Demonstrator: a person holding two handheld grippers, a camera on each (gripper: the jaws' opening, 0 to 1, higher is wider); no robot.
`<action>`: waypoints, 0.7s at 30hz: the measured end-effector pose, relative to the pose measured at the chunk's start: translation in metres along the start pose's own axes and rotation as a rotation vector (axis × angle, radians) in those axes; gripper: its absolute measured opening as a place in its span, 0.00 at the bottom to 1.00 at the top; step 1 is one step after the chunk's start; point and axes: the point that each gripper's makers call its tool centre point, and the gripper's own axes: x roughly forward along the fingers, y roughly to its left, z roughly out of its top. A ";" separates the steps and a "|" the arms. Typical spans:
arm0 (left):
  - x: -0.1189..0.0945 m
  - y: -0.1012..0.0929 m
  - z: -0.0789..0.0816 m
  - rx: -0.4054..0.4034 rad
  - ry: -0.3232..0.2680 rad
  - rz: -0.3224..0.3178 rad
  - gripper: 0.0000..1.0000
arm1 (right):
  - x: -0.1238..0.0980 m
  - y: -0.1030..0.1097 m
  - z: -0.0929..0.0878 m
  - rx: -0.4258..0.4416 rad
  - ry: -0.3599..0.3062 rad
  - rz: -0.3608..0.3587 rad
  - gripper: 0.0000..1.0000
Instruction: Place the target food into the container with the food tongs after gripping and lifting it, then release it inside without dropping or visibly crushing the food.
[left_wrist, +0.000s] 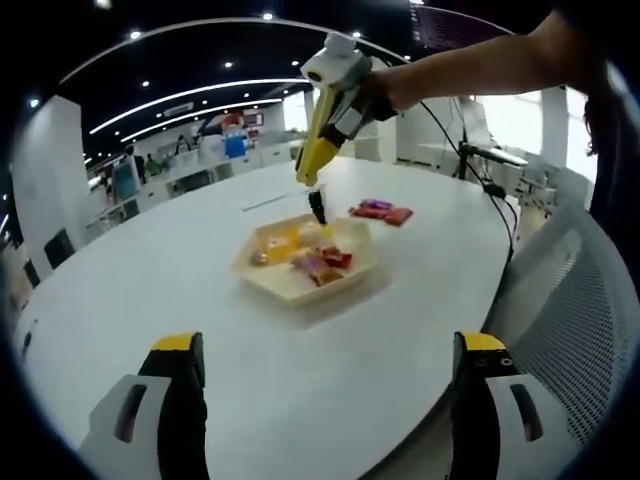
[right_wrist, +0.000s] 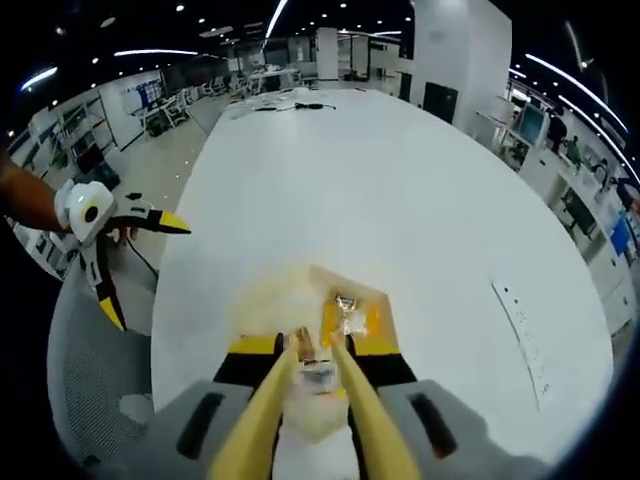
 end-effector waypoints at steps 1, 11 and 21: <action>0.001 0.000 -0.001 0.005 0.007 -0.001 1.00 | -0.002 0.002 0.001 -0.002 -0.008 0.009 0.23; 0.001 -0.002 -0.001 0.013 0.002 -0.014 1.00 | -0.038 0.001 0.004 -0.016 -0.075 -0.011 0.23; 0.000 -0.002 0.000 -0.002 -0.005 -0.013 1.00 | -0.070 -0.002 -0.012 -0.001 -0.115 -0.027 0.24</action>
